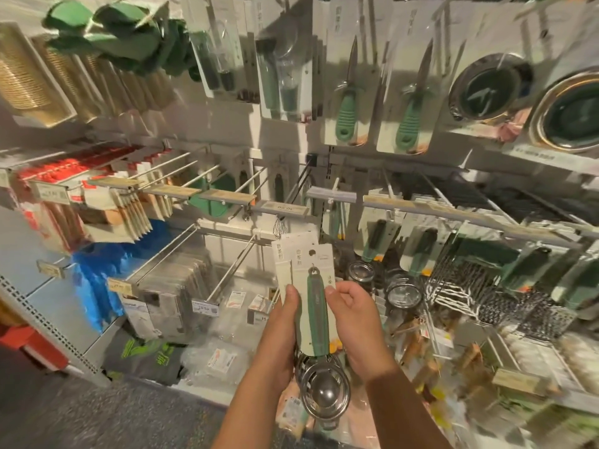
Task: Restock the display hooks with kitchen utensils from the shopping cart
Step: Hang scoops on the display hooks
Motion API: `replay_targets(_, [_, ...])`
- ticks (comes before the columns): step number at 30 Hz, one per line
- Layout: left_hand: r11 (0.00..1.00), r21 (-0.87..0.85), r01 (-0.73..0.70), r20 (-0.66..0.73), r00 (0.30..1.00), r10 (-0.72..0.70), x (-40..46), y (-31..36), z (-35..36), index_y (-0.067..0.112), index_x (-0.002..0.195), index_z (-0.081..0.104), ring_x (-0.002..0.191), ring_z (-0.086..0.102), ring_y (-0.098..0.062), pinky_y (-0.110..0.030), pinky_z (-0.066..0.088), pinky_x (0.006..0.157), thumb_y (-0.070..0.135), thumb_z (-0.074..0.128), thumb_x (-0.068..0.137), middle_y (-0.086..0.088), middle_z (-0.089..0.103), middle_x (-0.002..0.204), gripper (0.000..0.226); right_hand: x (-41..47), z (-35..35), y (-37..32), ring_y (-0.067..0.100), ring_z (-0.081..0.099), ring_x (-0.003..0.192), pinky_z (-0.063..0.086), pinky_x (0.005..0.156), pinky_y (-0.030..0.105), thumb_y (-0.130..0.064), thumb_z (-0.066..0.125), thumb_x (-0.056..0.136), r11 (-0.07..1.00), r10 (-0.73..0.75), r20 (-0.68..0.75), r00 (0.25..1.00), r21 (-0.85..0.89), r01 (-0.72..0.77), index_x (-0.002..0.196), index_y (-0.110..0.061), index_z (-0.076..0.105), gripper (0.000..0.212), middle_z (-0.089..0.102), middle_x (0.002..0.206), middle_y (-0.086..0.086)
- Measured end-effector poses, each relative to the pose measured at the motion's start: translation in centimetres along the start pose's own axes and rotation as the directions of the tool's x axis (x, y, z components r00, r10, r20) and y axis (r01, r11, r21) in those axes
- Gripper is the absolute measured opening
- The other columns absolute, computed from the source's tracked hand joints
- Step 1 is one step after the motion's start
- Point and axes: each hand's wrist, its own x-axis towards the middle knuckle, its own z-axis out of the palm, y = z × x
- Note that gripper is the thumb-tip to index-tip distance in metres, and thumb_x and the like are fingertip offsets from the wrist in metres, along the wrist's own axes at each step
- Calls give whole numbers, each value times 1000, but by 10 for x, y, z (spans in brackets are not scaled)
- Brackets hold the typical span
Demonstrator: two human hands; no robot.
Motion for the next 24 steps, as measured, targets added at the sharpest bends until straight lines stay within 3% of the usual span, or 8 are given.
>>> replay_targets(5, [992, 44, -121, -36, 992, 123, -4, 3, 1, 28, 136, 62, 108, 74, -17, -43, 59, 95, 45, 55, 103, 3, 77, 118, 38, 1, 1, -2, 16, 75, 89, 57, 76, 26, -18, 60, 104, 999, -5, -40, 999, 37, 6, 101, -12, 69, 11, 79, 93, 0])
replay_targets(11, [983, 51, -174, -107, 978, 179, -6, 7, -1, 23, 125, 62, 97, 77, -15, -29, 63, 77, 33, 58, 105, 3, 79, 108, 23, 7, 2, -15, 16, 75, 88, 59, 75, 29, -21, 61, 104, 1000, -20, -99, 995, 16, 21, 105, -13, 68, 11, 78, 95, 1])
replay_targets(15, [979, 79, -186, -166, 966, 197, -5, 11, -8, 26, 128, 62, 106, 74, -17, -45, 60, 97, 37, 60, 103, 5, 77, 116, 27, 16, -1, -24, 15, 72, 98, 57, 87, 34, -23, 61, 104, 999, -46, -134, 990, 2, 47, 110, -16, 67, 12, 76, 103, -1])
replay_targets(18, [979, 84, -187, -197, 960, 201, -3, 11, -12, 31, 129, 63, 111, 73, -19, -50, 56, 102, 42, 62, 102, 5, 75, 121, 29, 22, -1, -34, 16, 70, 102, 56, 92, 36, -27, 62, 103, 997, -83, -158, 984, -24, 80, 116, -18, 66, 17, 74, 108, -2])
replay_targets(22, [976, 93, -199, -203, 955, 214, -2, 11, -13, 30, 132, 61, 113, 71, -17, -48, 54, 104, 44, 62, 101, 7, 74, 122, 33, 32, 2, -47, 33, 68, 82, 59, 83, 46, -27, 60, 104, 993, -120, -198, 973, -43, 114, 102, -22, 65, 7, 74, 98, 9])
replay_targets(24, [974, 88, -210, -196, 955, 223, 0, 12, -14, 32, 131, 60, 114, 69, -15, -45, 54, 105, 43, 62, 101, 9, 73, 122, 32, 38, 4, -51, 23, 69, 80, 59, 79, 43, -26, 60, 103, 991, -128, -234, 964, -61, 117, 102, -21, 65, 7, 74, 94, 6])
